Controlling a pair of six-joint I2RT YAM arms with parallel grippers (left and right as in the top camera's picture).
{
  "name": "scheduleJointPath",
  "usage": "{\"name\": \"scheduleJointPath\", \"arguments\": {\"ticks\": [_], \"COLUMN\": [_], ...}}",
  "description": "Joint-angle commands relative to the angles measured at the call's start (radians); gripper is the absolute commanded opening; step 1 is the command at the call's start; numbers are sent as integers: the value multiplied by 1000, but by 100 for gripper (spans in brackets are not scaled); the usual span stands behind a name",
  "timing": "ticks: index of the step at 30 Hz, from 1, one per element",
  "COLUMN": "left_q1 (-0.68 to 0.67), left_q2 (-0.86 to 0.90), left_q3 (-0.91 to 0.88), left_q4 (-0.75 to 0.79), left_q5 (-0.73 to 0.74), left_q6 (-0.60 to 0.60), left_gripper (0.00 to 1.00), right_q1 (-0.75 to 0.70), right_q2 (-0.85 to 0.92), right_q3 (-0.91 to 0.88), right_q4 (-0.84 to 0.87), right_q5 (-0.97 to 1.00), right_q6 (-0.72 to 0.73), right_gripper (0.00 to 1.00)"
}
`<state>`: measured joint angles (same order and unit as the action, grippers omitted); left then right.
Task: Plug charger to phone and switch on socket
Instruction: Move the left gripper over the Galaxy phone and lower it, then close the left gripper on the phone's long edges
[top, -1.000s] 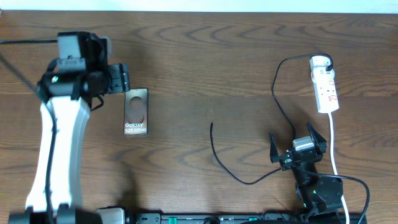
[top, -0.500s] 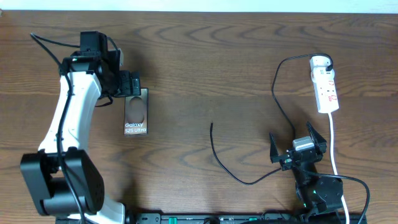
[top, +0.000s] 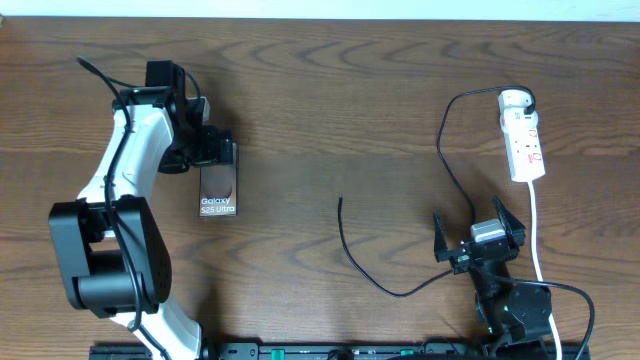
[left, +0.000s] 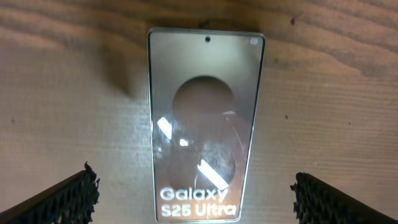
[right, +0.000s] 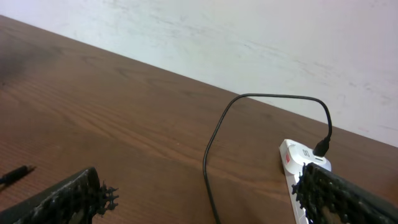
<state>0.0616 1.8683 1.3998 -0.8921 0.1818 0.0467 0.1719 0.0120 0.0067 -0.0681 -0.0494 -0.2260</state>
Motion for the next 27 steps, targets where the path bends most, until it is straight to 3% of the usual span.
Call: {"name": "scheduleJointPath", "arguments": {"ticks": [1, 10, 27], "left_q1": [-16, -63, -63], "left_q2": [4, 4, 4], "left_q3": [-8, -77, -177], "left_q4": [16, 88, 152], "left_q5": [-15, -90, -89], "left_q6": [35, 20, 19], "left_gripper": [98, 98, 98], "right_q1": [-8, -8, -8], "right_q2": [-6, -6, -6], "right_q3": [-1, -1, -1], "right_q4": [-4, -4, -4], "right_q5": [6, 6, 6], "right_q6": [12, 12, 12], "right_gripper": [99, 99, 99]}}
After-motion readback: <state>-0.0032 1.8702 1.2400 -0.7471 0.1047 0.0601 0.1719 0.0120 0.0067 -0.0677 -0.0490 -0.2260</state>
